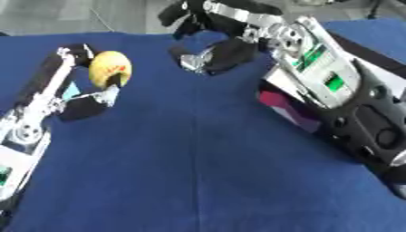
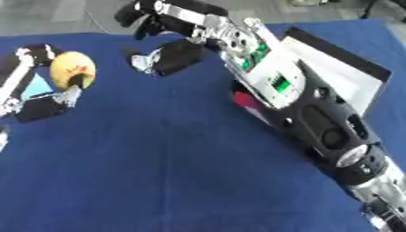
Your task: Pick up the objects with one hand, pass them to the other hand, and then place them into the box on the other side of the table.
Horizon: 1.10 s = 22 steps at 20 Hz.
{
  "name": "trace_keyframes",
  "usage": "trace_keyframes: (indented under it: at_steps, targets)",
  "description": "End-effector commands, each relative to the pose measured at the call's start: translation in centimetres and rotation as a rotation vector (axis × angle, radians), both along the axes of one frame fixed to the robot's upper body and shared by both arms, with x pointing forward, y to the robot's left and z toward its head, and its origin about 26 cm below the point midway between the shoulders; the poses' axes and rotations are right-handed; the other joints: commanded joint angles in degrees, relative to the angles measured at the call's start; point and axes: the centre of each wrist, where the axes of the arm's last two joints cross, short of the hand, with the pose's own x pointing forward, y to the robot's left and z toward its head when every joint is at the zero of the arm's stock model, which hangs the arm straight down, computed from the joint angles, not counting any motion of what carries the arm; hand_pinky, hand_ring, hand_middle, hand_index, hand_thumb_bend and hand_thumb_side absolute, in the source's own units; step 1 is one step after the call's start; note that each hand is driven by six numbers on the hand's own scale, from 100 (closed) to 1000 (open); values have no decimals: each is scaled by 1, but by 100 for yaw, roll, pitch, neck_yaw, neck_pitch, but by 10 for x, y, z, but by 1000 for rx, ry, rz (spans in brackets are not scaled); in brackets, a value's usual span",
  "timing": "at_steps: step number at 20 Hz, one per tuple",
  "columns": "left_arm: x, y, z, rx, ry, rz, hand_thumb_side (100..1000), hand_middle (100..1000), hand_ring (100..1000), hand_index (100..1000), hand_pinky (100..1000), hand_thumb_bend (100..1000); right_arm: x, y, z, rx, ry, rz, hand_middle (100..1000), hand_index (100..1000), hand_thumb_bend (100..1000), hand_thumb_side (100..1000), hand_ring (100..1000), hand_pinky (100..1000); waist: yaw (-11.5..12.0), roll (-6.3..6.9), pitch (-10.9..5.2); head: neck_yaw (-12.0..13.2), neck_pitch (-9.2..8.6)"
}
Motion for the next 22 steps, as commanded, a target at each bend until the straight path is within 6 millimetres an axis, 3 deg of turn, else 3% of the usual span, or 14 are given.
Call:
trace_keyframes:
  at_steps: [1,12,22]
  targets:
    - [0,-5,11,-12,-43,-21,290,625,707,578,762,100,-5,6,10,-4,-34,21,841,880,137,256,814,902,12,-62,-215,-22,22]
    - [-3,-21,16,-41,-93,-116,297,626,710,582,765,100,-7,18,10,-51,-12,48,845,889,149,266,818,902,63,-78,-199,-56,39]
    - [-6,-32,21,-44,-140,-169,289,626,710,582,766,100,-13,11,10,-77,5,49,848,896,150,279,821,903,84,-86,-186,-76,33]
